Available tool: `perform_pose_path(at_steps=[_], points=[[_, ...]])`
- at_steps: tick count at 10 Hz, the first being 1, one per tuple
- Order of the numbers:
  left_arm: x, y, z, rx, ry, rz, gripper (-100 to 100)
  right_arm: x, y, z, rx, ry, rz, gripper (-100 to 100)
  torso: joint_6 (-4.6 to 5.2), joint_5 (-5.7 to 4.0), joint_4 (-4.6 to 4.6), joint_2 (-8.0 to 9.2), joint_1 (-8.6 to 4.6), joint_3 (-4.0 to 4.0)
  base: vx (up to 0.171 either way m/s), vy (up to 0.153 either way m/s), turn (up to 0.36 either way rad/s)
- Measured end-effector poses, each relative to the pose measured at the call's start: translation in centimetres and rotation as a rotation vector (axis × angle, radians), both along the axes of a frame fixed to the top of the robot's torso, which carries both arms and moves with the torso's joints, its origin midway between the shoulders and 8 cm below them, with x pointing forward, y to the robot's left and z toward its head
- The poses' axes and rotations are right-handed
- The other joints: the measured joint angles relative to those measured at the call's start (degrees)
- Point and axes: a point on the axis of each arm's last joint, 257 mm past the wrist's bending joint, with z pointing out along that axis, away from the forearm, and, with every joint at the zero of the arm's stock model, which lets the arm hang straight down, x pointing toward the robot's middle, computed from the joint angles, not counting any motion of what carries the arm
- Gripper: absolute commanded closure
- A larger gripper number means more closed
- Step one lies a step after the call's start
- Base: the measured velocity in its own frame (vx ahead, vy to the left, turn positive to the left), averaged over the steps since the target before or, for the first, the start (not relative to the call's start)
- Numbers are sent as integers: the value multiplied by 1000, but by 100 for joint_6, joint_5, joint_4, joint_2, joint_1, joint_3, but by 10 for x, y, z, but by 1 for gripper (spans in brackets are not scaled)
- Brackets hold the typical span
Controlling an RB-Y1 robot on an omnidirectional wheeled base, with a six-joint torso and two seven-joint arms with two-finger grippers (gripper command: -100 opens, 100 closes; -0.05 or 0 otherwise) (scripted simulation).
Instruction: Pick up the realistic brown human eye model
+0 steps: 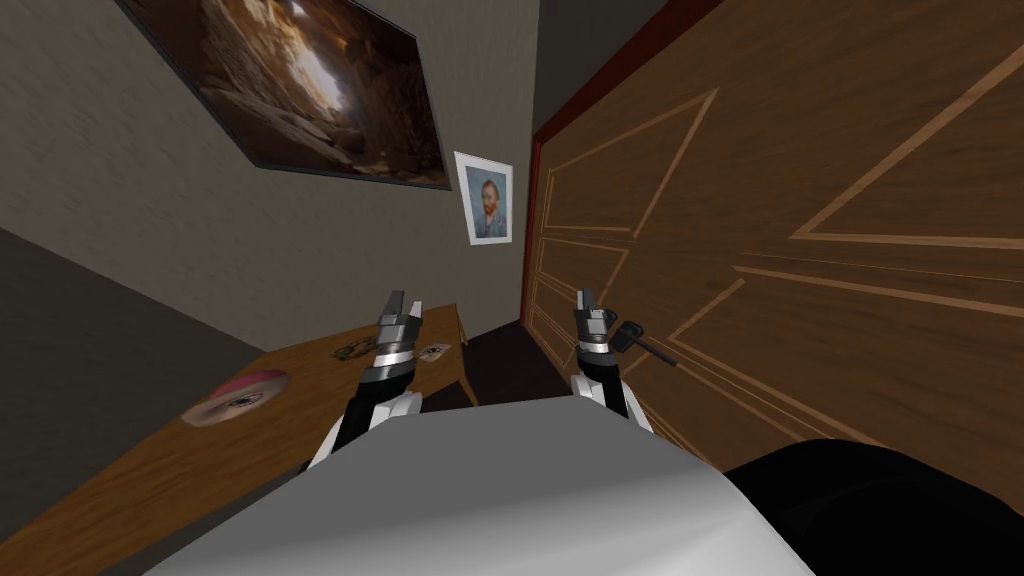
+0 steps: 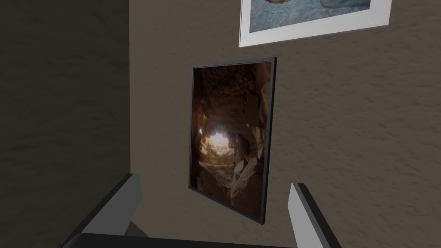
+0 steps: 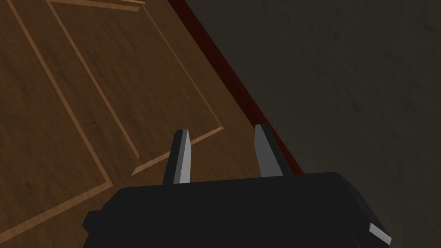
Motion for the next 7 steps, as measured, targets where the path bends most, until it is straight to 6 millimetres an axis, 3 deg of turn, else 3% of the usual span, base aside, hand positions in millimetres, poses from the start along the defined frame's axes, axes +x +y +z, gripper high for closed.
perform_pose_path(at_steps=[5,7], points=[[44,20,-72,43,210,12,-100,0,0,0,0,0,0,0,0,-1,0,0,-6,0,13,-122,-65],[51,32,-97,47,281,24,-100,0,0,0,0,0,0,0,-2,-2,0,1,-3,1,14,-75,-23]])
